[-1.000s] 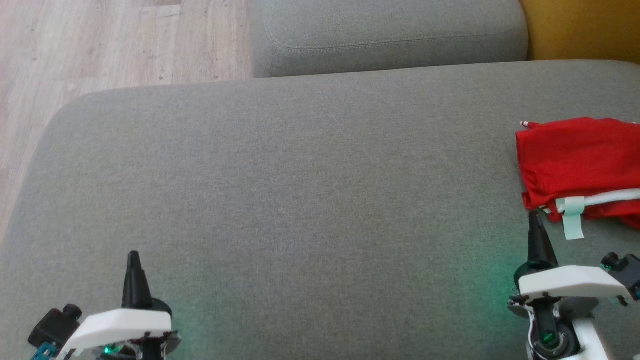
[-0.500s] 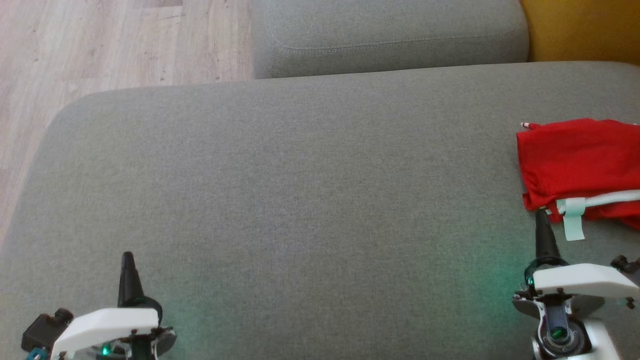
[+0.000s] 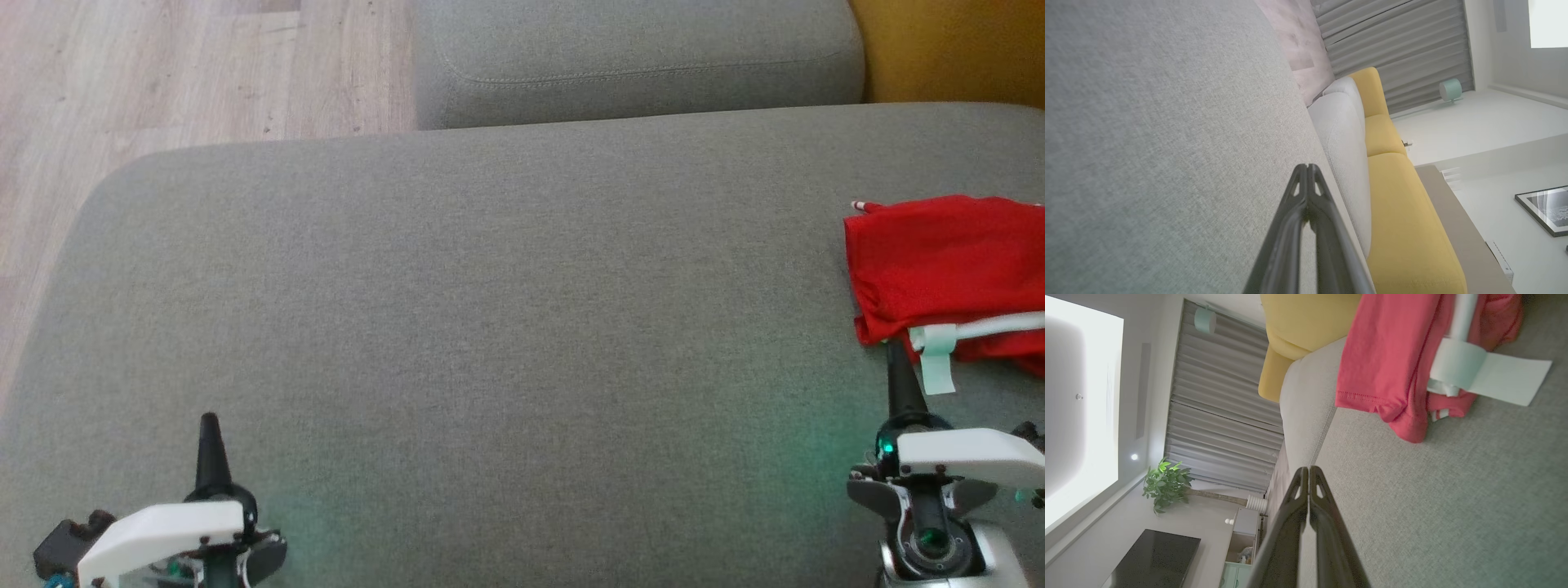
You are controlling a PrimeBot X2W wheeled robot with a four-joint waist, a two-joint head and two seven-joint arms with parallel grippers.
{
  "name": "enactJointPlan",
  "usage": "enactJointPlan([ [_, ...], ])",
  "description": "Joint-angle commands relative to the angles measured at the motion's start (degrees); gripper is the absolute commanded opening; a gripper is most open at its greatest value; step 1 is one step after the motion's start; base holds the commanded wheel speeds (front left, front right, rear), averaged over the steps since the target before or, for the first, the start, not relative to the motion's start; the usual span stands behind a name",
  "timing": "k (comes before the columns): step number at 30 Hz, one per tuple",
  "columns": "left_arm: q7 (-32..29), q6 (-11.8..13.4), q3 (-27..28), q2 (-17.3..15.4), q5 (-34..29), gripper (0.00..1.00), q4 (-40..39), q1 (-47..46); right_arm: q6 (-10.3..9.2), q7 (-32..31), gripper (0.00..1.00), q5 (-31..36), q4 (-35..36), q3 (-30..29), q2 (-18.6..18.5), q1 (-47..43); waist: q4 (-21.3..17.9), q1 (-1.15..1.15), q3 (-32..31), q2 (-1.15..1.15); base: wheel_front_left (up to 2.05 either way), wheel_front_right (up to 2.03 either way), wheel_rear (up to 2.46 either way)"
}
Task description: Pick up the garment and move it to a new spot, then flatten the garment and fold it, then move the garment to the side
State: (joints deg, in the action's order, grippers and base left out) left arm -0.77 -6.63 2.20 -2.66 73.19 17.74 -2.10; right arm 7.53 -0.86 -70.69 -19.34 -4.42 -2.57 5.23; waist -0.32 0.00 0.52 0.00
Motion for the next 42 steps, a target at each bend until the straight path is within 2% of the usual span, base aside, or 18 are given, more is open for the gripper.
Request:
enactJointPlan([
  [1, -0.37, -0.48, 2.17, -0.18, 0.99, 0.0, -2.18, -3.42, -0.03, -0.42, 0.0, -1.3, 2.26, 0.51, -0.24, 1.45, 0.01, 0.0, -0.01, 0.0, 0.0, 0.0, 0.0],
  [31, -5.61, -0.85, 4.29, -0.21, 18.6, 0.0, -3.64, -4.08, -0.04, -5.52, 0.0, -21.05, 5.25, -2.05, -0.31, 0.97, 0.32, 0.0, -0.33, 0.0, 0.0, 0.0, 0.0],
  [42, -5.72, -0.86, 4.33, -0.21, 18.97, 0.0, -3.67, -4.1, -0.04, -5.63, 0.0, -21.47, 5.32, -2.1, -0.31, 0.96, 0.32, 0.0, -0.34, 0.0, 0.0, 0.0, 0.0],
])
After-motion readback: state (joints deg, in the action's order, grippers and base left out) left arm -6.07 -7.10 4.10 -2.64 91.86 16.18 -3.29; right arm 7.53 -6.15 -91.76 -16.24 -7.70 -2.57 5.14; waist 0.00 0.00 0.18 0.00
